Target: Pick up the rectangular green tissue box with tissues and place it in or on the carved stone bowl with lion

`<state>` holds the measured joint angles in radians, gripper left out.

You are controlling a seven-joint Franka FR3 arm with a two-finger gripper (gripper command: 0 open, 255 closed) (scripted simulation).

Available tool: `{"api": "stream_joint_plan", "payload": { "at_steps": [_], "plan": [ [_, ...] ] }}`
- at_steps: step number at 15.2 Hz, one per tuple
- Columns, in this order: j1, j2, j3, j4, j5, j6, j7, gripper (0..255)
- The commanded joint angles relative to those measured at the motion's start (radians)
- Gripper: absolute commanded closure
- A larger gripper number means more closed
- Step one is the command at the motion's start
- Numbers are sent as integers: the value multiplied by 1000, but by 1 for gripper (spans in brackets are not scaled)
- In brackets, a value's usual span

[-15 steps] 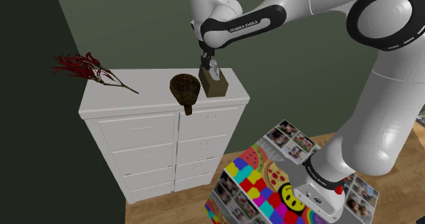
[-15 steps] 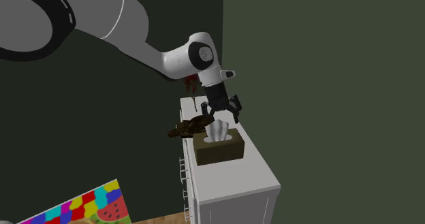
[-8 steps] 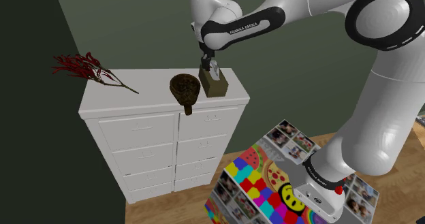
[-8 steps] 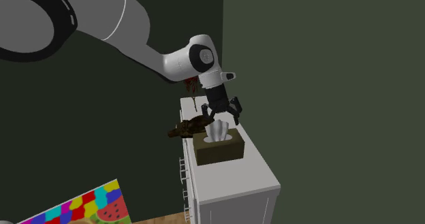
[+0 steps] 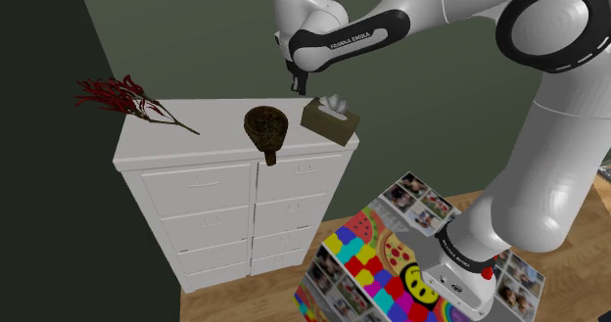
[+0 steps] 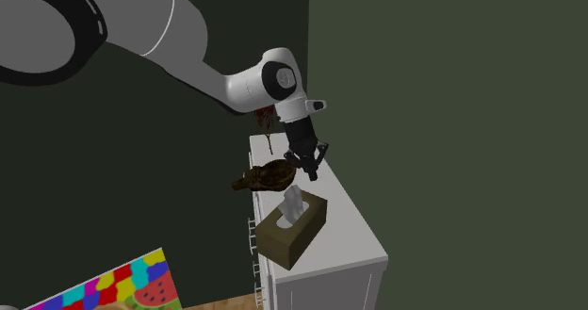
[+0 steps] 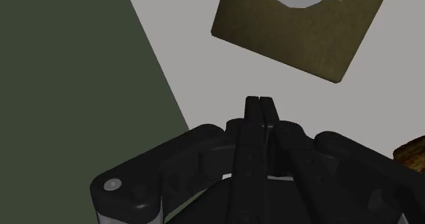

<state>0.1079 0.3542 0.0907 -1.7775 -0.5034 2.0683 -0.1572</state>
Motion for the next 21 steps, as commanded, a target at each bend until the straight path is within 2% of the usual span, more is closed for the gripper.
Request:
{"api": "stream_joint_plan", "payload": {
  "at_steps": [1, 3, 4, 11, 21],
  "plan": [
    [0, 0, 0, 0, 0, 0, 0, 255],
    [0, 0, 0, 0, 0, 0, 0, 255],
    [0, 0, 0, 0, 0, 0, 0, 0],
    [82, -234, 2, -270, -194, -99, 137, 0],
    [55, -203, -22, -314, -235, -17, 159, 0]
  ]
}}
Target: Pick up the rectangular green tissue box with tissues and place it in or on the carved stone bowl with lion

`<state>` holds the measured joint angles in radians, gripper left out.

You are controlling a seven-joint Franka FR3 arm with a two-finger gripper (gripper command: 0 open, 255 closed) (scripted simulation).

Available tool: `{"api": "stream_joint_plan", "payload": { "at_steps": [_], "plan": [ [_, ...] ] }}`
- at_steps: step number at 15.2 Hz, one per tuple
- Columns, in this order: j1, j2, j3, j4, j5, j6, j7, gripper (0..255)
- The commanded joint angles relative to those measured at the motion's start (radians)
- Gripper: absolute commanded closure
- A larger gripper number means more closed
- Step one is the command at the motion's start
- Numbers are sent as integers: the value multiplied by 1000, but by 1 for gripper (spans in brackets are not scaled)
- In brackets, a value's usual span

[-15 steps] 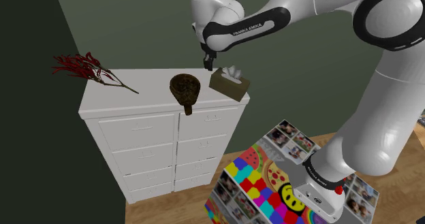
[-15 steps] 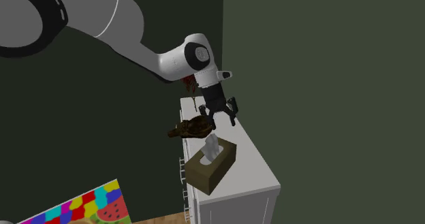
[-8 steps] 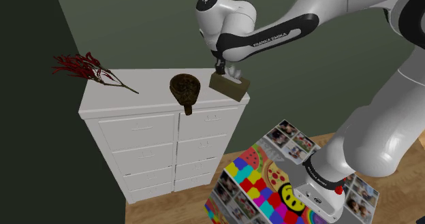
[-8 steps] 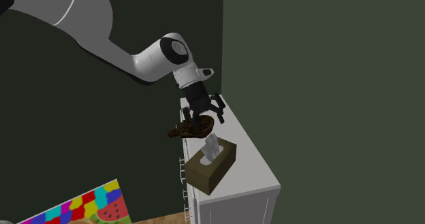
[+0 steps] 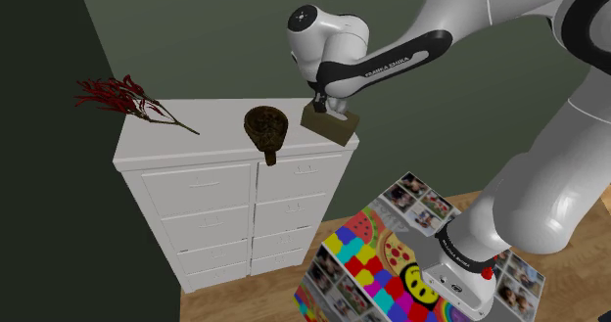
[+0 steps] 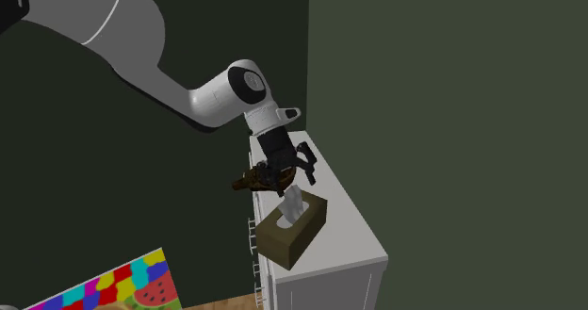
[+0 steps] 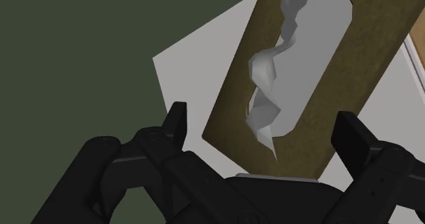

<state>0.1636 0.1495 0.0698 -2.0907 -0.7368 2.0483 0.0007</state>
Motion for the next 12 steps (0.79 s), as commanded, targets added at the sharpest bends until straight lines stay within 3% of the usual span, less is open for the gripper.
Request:
{"api": "stream_joint_plan", "payload": {
  "at_steps": [1, 6, 7, 12],
  "plan": [
    [-1, 2, -1, -1, -2, 3, 1, 0],
    [-1, 1, -1, -1, -1, 3, 1, 0],
    [-1, 1, -1, -1, -1, 3, 1, 255],
    [-1, 2, -1, -1, -2, 3, 1, 255]
  ]
}}
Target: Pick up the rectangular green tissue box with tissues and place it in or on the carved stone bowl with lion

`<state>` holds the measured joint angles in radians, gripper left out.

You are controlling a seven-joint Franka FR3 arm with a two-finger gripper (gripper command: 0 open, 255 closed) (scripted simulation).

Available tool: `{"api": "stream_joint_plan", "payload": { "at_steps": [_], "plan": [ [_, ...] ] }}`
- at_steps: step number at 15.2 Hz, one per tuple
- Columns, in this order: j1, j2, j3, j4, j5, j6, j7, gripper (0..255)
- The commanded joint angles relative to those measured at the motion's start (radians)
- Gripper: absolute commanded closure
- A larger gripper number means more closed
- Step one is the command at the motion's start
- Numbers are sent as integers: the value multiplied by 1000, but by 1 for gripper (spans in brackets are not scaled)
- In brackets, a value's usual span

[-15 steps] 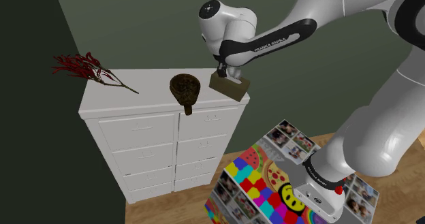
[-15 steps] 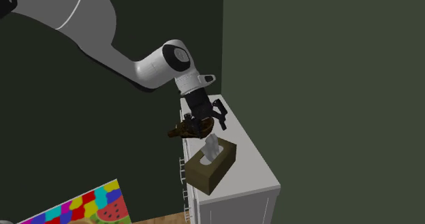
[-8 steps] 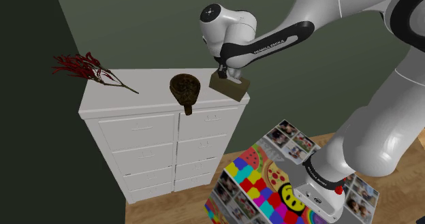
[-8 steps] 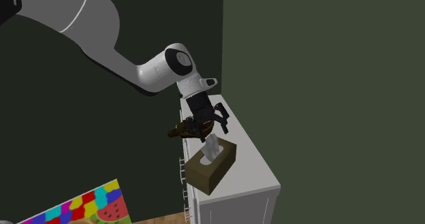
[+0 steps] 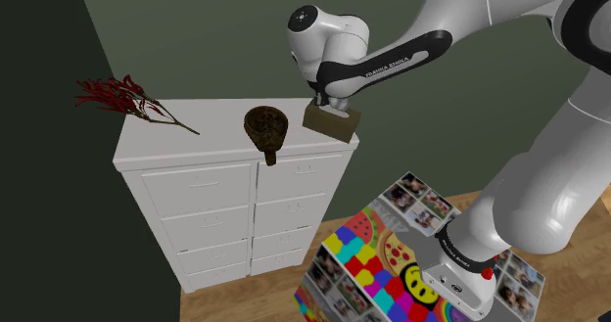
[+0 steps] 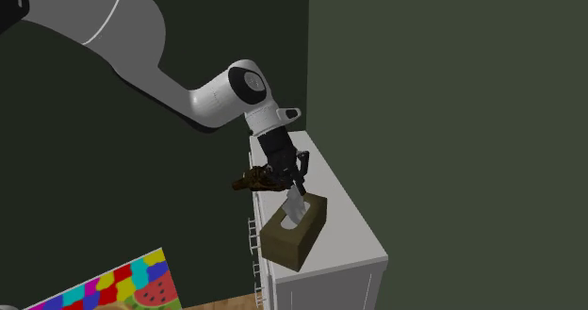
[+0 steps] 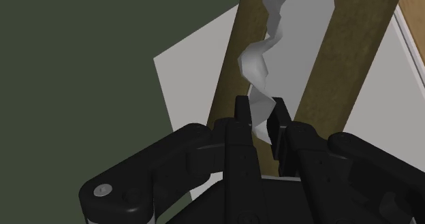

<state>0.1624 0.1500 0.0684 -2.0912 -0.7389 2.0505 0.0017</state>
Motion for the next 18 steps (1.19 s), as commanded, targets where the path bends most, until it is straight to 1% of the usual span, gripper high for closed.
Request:
{"api": "stream_joint_plan", "payload": {
  "at_steps": [1, 4, 18],
  "plan": [
    [0, 1, 1, -1, 0, 1, 0, 255],
    [0, 1, 1, 0, 1, 1, 0, 255],
    [5, -87, 10, 73, 57, -127, -108, 255]
  ]
}}
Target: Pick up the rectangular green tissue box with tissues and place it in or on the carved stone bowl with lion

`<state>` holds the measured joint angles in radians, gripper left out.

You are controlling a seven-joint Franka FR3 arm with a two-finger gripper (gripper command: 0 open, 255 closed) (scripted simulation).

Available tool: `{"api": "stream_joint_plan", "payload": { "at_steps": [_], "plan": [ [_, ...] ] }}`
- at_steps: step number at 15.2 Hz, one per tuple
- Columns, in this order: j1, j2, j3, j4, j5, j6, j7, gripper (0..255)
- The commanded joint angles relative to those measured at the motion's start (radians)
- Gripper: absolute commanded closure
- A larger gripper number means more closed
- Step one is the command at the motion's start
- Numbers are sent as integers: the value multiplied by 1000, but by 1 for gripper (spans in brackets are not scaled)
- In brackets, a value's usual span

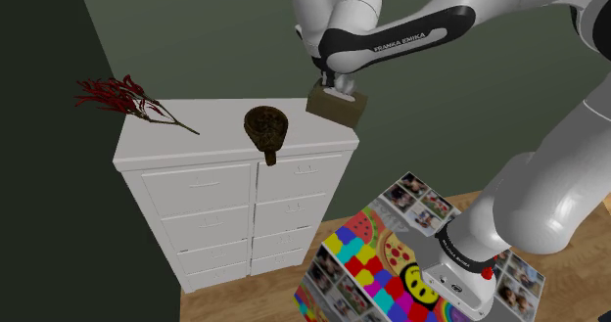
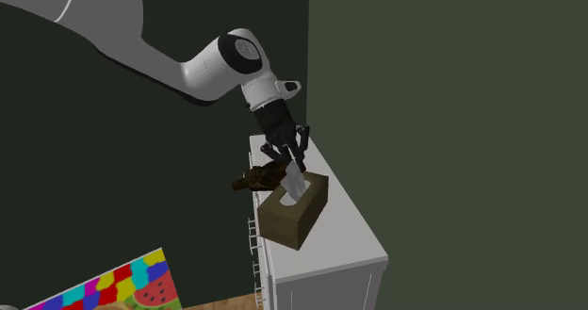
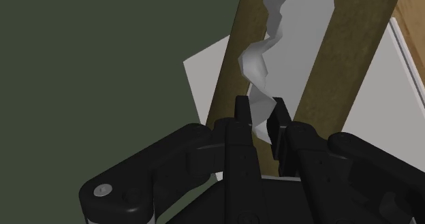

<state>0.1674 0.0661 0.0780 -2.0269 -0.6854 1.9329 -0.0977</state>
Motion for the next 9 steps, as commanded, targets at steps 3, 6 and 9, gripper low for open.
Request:
{"api": "stream_joint_plan", "payload": {
  "at_steps": [3, 6, 9],
  "plan": [
    [1, -17, 2, 30, 13, -38, -30, 255],
    [3, -30, 3, 53, 21, -67, -52, 255],
    [4, -41, 4, 78, 29, -97, -73, 255]
  ]
}}
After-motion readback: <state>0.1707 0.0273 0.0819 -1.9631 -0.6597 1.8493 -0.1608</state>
